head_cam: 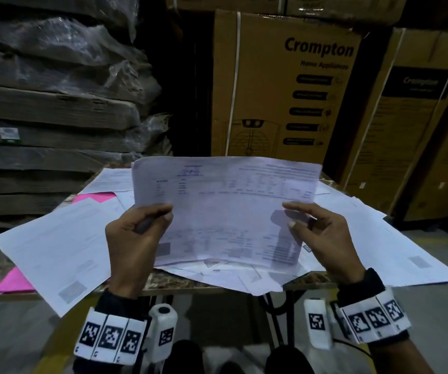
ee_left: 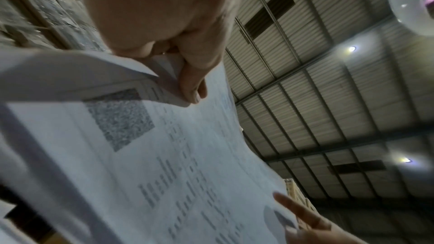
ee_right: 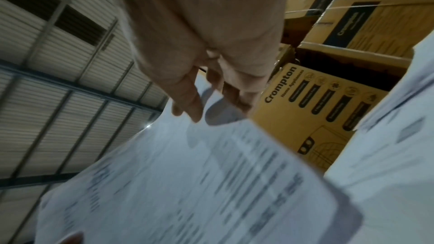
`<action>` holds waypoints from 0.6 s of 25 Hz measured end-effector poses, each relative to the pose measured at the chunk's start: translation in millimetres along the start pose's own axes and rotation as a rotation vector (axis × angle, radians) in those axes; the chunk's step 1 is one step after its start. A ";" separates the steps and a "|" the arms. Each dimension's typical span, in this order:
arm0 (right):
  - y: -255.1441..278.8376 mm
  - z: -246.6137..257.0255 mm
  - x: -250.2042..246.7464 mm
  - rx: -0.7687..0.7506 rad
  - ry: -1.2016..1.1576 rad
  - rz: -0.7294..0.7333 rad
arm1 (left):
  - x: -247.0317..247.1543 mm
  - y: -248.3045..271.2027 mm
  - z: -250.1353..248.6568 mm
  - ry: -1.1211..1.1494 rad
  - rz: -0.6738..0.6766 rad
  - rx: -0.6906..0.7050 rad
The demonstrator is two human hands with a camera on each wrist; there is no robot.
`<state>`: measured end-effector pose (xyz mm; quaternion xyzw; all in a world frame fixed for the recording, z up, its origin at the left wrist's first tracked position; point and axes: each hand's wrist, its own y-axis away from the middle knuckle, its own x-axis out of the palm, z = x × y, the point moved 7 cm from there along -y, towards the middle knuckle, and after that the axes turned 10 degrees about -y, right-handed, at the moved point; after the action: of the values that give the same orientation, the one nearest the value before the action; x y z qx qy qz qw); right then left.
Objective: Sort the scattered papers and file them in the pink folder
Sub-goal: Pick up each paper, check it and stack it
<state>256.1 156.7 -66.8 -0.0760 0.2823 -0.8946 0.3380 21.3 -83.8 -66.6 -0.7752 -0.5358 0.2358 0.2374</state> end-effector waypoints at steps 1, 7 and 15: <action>-1.0 2.7 1.3 -0.036 0.008 -0.029 | 4.5 1.5 -4.2 0.003 0.001 0.028; 21.1 -1.8 28.3 -0.094 0.055 -0.043 | 28.7 20.9 26.3 -0.117 0.109 -0.013; 21.8 -24.6 36.6 0.068 0.227 0.023 | 37.0 28.4 67.0 -0.123 0.180 -0.179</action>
<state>232.5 130.7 -101.3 0.0404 0.2890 -0.9026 0.3165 11.9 -50.1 -140.3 -0.8222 -0.4967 0.2544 0.1120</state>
